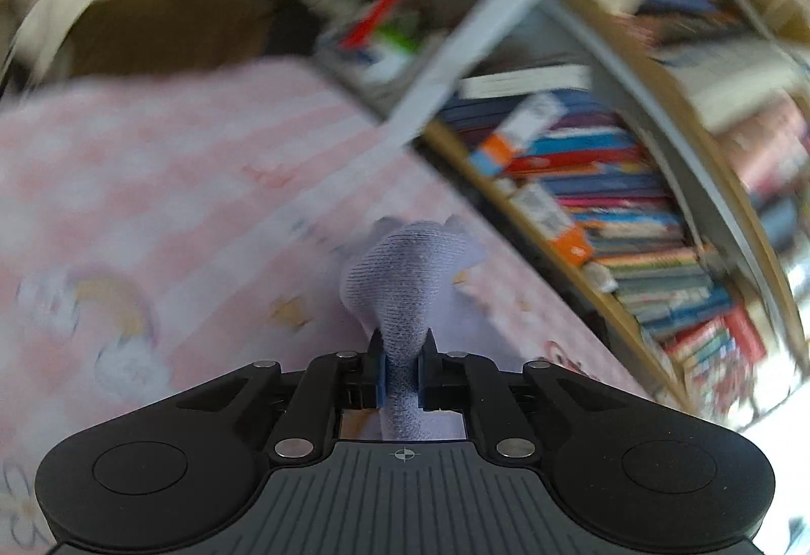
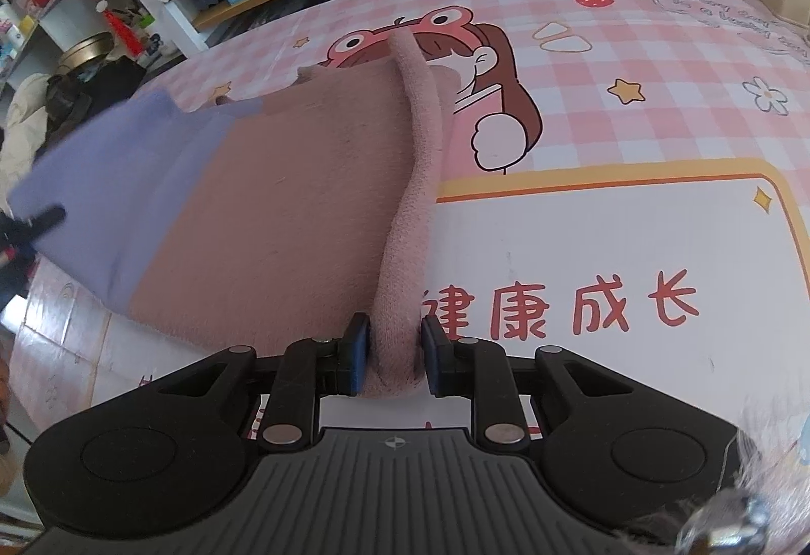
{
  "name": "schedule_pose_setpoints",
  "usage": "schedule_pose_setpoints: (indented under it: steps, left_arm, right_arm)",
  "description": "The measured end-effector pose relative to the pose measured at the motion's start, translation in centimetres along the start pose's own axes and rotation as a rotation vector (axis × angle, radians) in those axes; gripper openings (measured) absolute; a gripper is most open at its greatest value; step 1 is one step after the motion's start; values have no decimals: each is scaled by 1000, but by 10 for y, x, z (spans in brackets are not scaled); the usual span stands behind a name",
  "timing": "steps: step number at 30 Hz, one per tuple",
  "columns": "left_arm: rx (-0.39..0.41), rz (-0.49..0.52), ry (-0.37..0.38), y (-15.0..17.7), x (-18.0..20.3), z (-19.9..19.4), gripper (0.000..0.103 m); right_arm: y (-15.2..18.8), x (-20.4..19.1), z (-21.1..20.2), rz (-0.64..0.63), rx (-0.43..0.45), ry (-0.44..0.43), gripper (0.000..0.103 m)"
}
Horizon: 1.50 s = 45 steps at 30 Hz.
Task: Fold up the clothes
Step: 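Lift the lavender end with the left gripper and fold it onto the pink half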
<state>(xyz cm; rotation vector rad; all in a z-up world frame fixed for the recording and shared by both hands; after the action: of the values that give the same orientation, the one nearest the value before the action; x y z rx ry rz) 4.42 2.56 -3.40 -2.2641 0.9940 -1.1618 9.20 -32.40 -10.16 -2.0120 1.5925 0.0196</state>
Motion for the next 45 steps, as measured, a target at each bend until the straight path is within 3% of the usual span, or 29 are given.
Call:
schedule_pose_setpoints:
  steps: [7,13,17,20,23,25,31,32,36,39,45]
  left_arm:
    - [73,345,-23,7,91,-19,8]
    - [95,638,-64,41,160,-28,8]
    - [68,840,-70,89,200,-25,8]
    - [-1,1086,-76,150,225,-13,10]
    - [-84,1334,-140,206,228,9,16]
    - [-112,1420,-183,227,224,21,18]
    - [-146,1424,-212,236,216,33,28]
    - [-145,1421,-210,235,218,30,33]
    - [-123,1346,-173,221,220,1,36]
    - [-103,1208,-140,197,209,-30,43]
    - [7,892,-136,126,184,-55,43]
  right_arm:
    - [-4,3,2,-49,-25,-85,20]
    - [-8,5,4,-95,-42,-160,20]
    - [-10,7,5,-121,-57,-200,20]
    - [-12,9,6,-134,-72,-228,20]
    - [-14,10,7,-144,-88,-251,20]
    - [-14,11,7,-154,-96,-264,20]
    - [-16,27,-8,-133,-89,-274,34]
    - [-18,30,-13,-122,-83,-282,34]
    - [-31,35,-36,-95,-37,-346,41]
    - [-42,30,-43,-56,-29,-416,44]
    - [-46,23,-33,14,-118,-482,47]
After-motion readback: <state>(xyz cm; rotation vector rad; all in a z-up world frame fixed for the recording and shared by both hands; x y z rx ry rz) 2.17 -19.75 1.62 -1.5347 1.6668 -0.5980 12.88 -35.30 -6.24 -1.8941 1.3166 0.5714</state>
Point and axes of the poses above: each gripper's, at about its wrist camera, not at the fingertips, and z roughly the way its jaws point, x to its right, y to its underside, the point moved 9 cm from there along z, roughly the way its jaws point, and after that the axes turned 4 degrees about -x, right-handed, at the moved point
